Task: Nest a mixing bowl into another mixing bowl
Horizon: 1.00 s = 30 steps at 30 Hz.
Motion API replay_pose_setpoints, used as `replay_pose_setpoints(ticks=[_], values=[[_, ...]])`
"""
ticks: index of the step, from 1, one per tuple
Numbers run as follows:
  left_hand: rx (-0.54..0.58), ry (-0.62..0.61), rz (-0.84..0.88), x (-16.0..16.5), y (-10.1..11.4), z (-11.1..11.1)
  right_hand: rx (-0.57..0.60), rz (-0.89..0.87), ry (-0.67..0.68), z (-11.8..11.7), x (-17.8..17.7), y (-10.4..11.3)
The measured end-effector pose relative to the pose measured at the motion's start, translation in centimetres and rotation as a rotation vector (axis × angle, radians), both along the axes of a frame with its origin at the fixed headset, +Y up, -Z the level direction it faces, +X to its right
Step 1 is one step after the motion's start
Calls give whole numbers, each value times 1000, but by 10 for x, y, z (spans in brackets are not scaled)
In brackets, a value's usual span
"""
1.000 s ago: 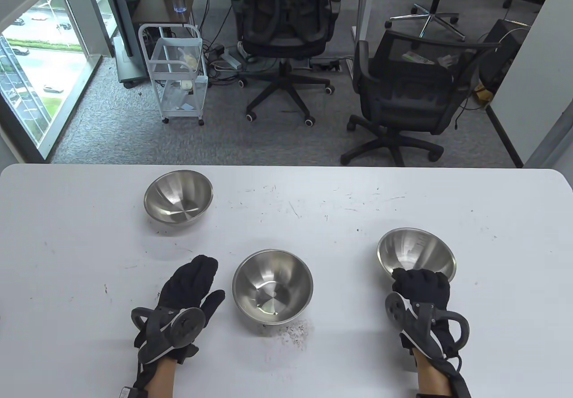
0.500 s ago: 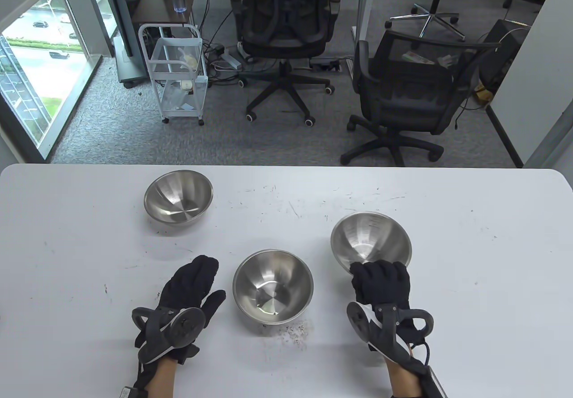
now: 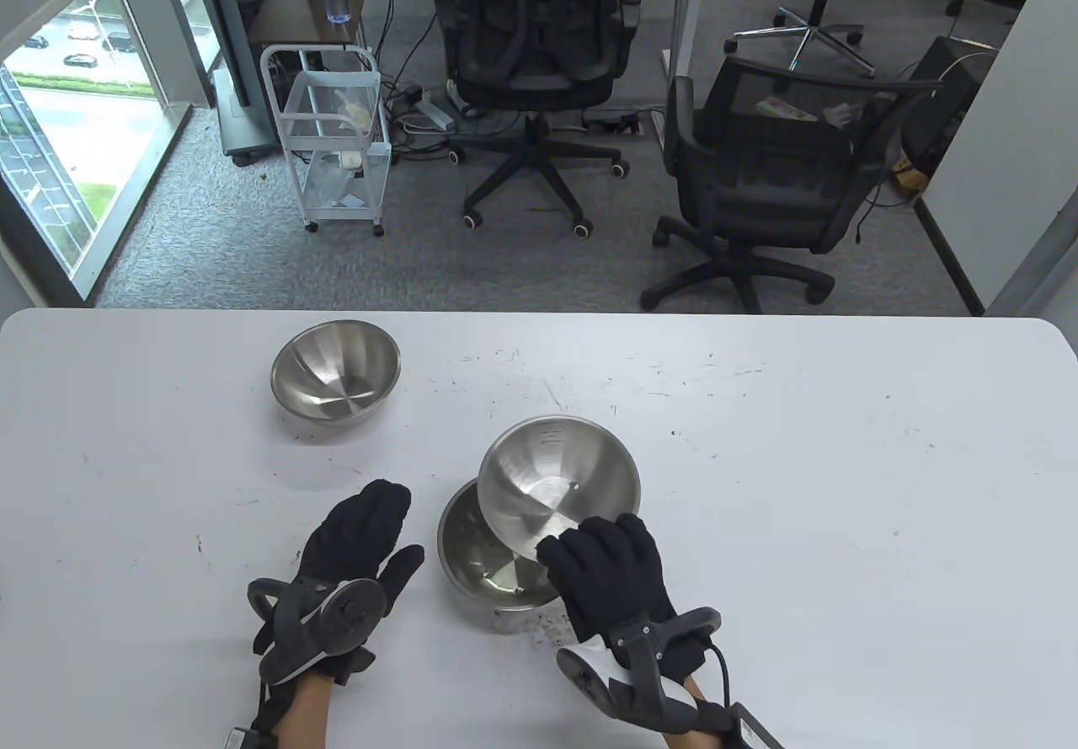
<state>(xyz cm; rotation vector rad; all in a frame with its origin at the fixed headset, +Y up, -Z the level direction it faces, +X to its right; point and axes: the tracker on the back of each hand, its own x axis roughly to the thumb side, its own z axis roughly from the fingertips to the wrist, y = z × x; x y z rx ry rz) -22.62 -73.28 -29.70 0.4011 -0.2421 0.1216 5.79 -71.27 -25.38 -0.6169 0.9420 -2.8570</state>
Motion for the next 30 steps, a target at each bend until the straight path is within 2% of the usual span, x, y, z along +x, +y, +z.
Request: replay_pose_setpoints(ticks=[13, 22, 30], values=[[4, -2, 3, 0, 0, 1, -71, 59, 55, -3, -20, -27], [-1, -5, 8, 0, 0, 1, -106, 66, 76, -5, -24, -35], [-8, -7, 9, 1, 0, 1, -149, 78, 92, -5, -24, -33]])
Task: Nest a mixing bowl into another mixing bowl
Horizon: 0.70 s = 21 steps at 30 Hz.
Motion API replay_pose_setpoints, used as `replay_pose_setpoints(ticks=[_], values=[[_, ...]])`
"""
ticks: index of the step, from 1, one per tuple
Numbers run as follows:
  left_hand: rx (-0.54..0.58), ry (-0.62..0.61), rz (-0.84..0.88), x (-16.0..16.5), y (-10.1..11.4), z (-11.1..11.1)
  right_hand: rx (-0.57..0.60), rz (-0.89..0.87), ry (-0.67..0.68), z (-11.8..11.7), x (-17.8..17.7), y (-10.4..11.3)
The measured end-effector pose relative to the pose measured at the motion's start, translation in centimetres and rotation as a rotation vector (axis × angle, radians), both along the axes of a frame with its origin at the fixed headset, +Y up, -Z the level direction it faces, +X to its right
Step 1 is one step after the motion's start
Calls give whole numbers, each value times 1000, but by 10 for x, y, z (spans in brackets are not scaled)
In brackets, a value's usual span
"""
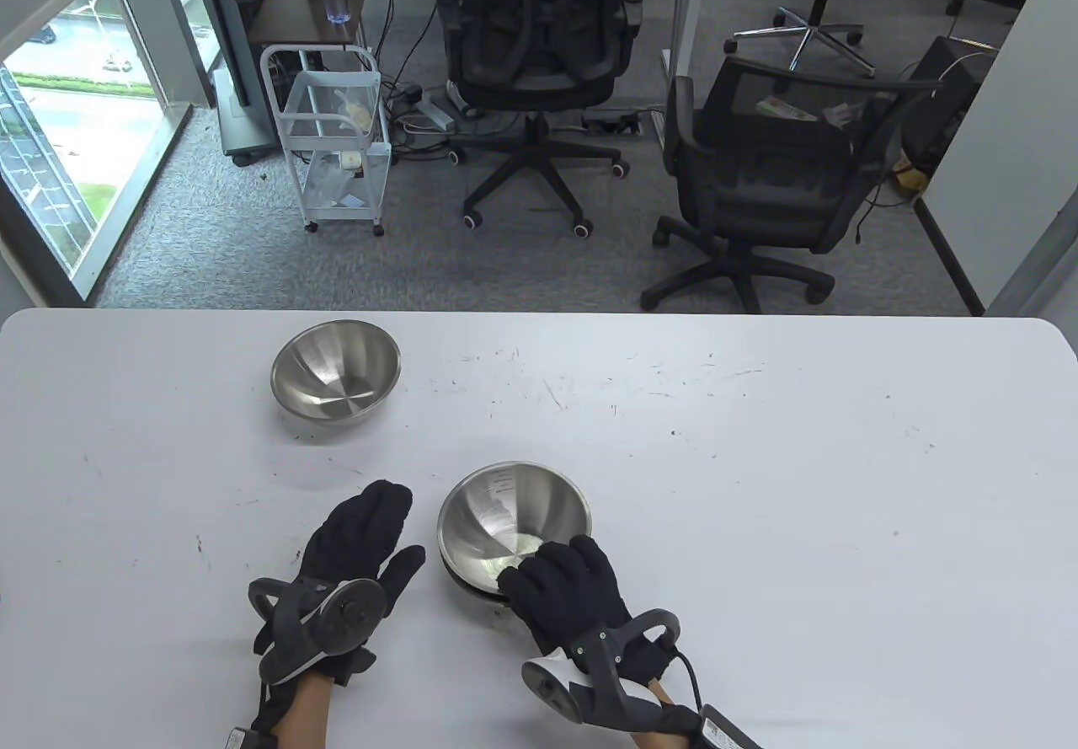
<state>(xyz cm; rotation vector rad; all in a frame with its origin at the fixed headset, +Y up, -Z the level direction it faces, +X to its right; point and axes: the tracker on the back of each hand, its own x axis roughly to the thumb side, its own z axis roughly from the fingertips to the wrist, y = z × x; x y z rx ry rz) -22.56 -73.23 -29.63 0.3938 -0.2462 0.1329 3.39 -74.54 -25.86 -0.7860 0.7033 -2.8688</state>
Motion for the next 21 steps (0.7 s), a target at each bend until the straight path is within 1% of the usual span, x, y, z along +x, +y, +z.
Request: replay_pose_setpoints(ticks=[6, 9, 10, 12, 15, 21], values=[[-3, -1, 1, 0, 0, 0, -100, 27, 33, -4, 1, 0], [-8, -1, 2, 0, 0, 0, -211, 51, 57, -9, 2, 1], [-10, -1, 3, 0, 0, -1, -266, 48, 69, -11, 2, 0], [-11, -1, 3, 0, 0, -1, -301, 59, 70, -13, 2, -3], [-11, -1, 2, 1, 0, -1, -280, 97, 54, -13, 1, -6], [-14, -1, 1, 1, 0, -1, -269, 89, 56, -11, 1, -5]])
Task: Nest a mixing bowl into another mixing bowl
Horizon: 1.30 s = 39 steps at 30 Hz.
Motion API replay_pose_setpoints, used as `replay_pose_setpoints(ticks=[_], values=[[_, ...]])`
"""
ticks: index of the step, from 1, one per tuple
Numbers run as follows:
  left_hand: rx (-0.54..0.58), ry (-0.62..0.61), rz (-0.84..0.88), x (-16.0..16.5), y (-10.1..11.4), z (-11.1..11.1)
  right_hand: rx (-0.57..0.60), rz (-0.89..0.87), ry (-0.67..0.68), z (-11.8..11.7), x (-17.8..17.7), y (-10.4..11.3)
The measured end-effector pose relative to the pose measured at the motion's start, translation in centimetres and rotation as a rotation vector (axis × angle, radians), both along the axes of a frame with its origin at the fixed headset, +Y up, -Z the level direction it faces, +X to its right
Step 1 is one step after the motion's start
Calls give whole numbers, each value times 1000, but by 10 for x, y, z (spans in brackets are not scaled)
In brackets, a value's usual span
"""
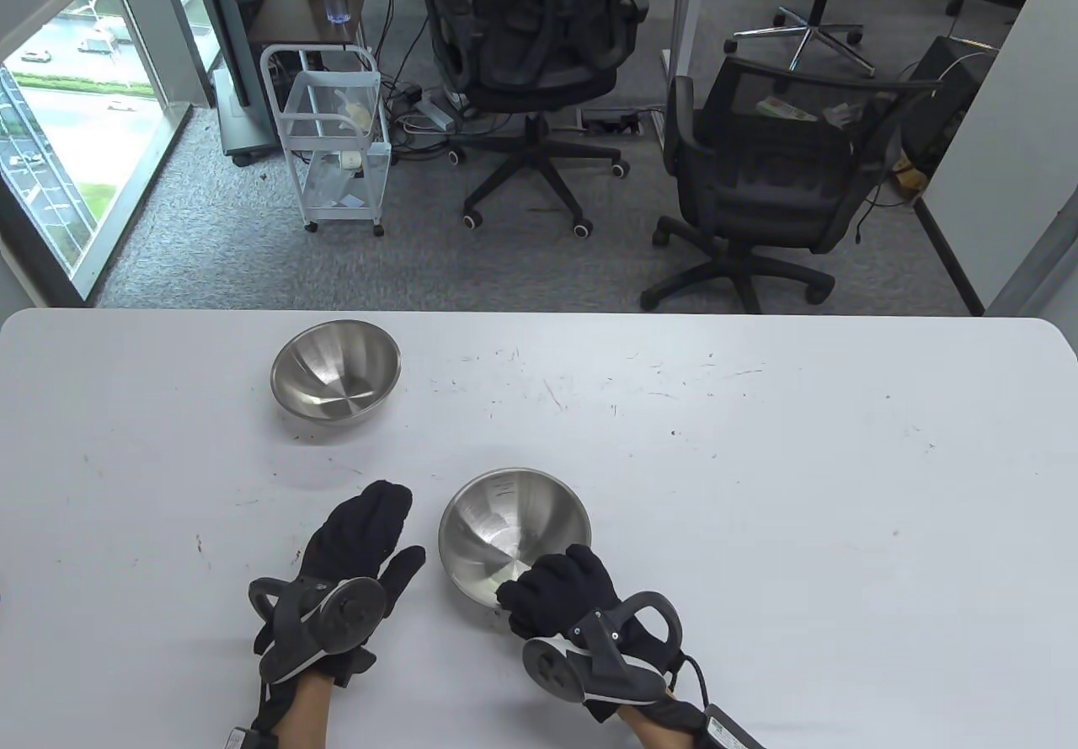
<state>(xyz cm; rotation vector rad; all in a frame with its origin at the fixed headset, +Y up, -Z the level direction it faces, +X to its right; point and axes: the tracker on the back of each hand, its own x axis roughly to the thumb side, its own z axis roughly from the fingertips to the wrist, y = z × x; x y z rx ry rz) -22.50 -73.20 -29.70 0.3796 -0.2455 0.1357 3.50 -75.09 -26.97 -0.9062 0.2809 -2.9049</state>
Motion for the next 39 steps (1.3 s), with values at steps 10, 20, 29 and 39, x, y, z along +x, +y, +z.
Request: replay_pose_setpoints(ticks=[10, 20, 29, 39], values=[[-7, 4, -9, 0, 0, 0, 28, -105, -56, -6, 24, 8], [-16, 9, -20, 0, 0, 0, 14, -216, -199, -21, 74, 17], [-18, 16, -36, 0, 0, 0, 41, -210, -321, -22, 111, 12], [-29, 54, -79, 0, -1, -2, 19, -227, -382, -25, 132, 6]])
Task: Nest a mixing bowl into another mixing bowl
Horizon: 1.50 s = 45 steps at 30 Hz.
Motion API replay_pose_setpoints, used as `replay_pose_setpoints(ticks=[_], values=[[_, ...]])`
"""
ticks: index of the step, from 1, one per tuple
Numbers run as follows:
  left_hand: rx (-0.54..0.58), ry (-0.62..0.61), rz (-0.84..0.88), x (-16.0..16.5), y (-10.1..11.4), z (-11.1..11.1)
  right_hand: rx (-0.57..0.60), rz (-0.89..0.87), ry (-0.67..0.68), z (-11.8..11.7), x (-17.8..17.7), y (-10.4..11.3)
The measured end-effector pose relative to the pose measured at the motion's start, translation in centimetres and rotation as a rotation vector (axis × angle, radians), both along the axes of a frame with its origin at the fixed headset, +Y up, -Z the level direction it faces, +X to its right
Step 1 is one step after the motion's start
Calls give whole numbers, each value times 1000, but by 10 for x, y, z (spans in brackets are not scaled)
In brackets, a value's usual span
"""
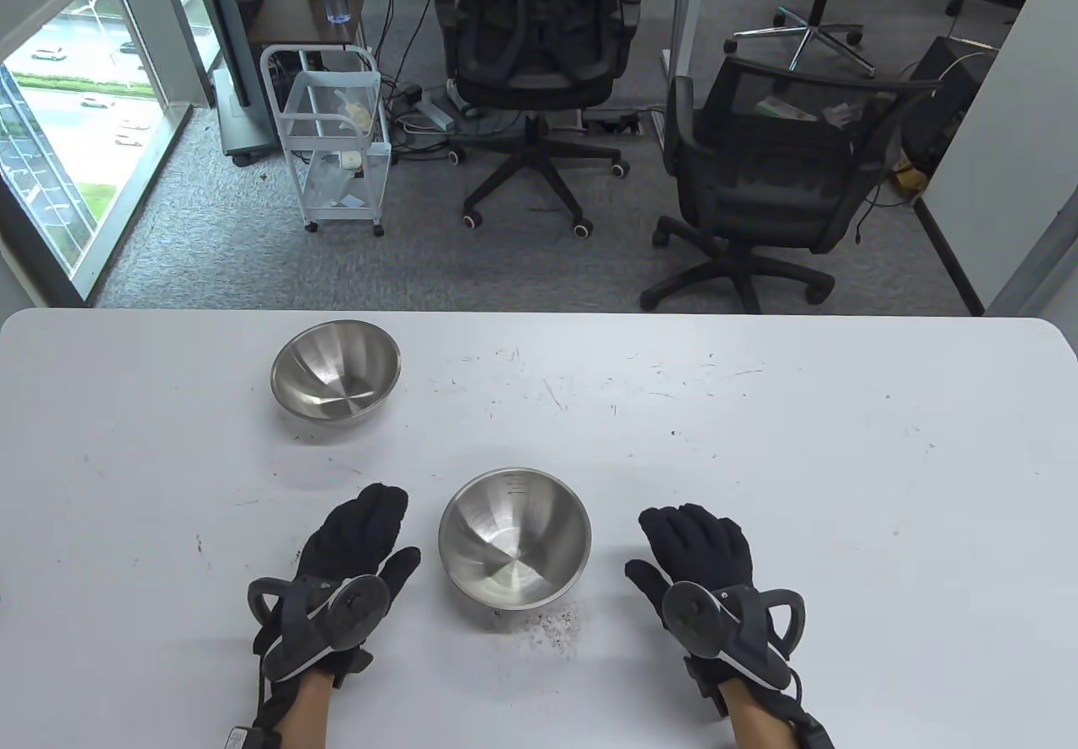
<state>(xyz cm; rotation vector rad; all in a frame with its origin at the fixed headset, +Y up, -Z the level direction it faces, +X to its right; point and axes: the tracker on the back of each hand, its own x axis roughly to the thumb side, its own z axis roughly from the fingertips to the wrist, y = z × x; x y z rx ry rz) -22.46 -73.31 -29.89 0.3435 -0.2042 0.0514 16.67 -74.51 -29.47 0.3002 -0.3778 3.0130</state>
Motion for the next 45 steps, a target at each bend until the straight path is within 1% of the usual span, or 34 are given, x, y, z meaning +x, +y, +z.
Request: replay_pose_setpoints(ticks=[3, 8, 10, 14, 19, 27, 32, 37, 41, 45], values=[[17, 27, -24, -3, 1, -2, -4, -21, -3, 0, 5, 0], [47, 129, -27, -15, 6, -14, -2, -57, -14, -1, 17, 3], [32, 147, -39, -17, 6, -19, 6, -65, -26, -1, 23, 5], [37, 188, -144, -20, 8, -33, 4, -93, -41, -2, 32, 7], [-18, 256, -195, -26, 8, -58, -11, -101, -43, -4, 35, 5], [-77, 340, -251, -29, 16, -105, -26, -103, -38, -4, 35, 4], [-101, 403, -359, -28, 16, -133, -26, -105, -36, -5, 35, 4], [-124, 422, -496, -31, 9, -152, -28, -98, -37, -5, 35, 5], [-135, 428, -559, -32, 3, -161, -27, -99, -40, -5, 36, 5], [-141, 426, -585, -33, -1, -168, -29, -99, -46, -5, 36, 5]])
